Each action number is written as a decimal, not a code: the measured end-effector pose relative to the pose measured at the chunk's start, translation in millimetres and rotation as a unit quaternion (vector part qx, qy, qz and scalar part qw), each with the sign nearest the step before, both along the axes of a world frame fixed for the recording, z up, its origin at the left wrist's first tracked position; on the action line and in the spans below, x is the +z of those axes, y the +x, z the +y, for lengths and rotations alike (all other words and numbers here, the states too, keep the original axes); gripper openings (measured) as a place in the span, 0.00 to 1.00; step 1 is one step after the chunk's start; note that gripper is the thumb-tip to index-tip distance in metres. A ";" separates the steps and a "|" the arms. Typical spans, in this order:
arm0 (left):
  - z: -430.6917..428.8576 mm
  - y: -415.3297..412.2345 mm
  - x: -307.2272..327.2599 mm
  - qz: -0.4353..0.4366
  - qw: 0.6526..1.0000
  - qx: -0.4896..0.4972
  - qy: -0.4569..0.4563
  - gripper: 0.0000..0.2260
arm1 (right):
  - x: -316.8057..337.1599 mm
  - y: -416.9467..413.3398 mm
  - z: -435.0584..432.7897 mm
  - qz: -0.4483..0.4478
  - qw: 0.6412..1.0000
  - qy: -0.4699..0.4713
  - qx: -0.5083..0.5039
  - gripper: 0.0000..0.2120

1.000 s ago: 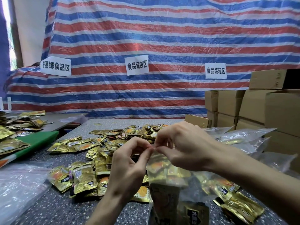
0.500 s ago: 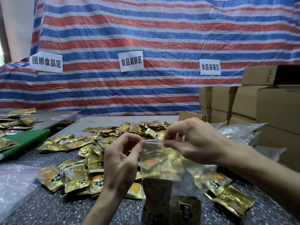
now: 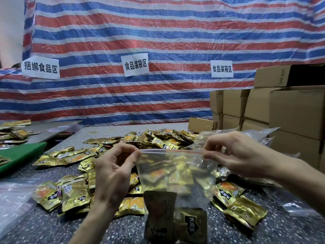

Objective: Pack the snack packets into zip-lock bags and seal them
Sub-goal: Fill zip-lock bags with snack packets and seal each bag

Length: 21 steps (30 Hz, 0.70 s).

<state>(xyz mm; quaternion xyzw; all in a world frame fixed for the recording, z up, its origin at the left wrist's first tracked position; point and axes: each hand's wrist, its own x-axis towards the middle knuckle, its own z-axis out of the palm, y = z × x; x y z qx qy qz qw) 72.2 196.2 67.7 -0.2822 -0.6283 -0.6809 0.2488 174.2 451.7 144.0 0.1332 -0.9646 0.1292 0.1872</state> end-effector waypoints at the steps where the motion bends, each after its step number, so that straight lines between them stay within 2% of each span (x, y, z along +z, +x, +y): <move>1: 0.4 -0.1 0.7 0.002 1.000 0.000 -0.002 0.03 | -1.8 1.0 4.1 -0.002 1.000 0.002 0.000 0.18; 4: 4.0 -1.2 2.7 0.004 1.000 0.004 -0.012 0.03 | -6.9 1.8 14.0 0.016 1.000 0.014 0.008 0.24; 8: 5.8 -1.5 3.5 0.007 1.000 -0.001 -0.014 0.03 | -10.2 4.2 24.4 0.047 0.998 0.011 0.035 0.21; 13: 9.1 -4.2 2.4 0.014 1.000 -0.001 -0.015 0.11 | -10.5 7.9 27.6 0.084 0.992 0.061 0.066 0.12; 18: 9.8 -9.1 -0.8 0.029 0.999 -0.010 -0.021 0.09 | -12.2 9.7 30.6 0.069 0.992 0.069 0.080 0.14; 21: -19.2 -31.8 -5.5 -0.041 0.997 0.011 0.060 0.15 | -14.3 19.8 59.6 0.052 0.997 0.030 0.051 0.16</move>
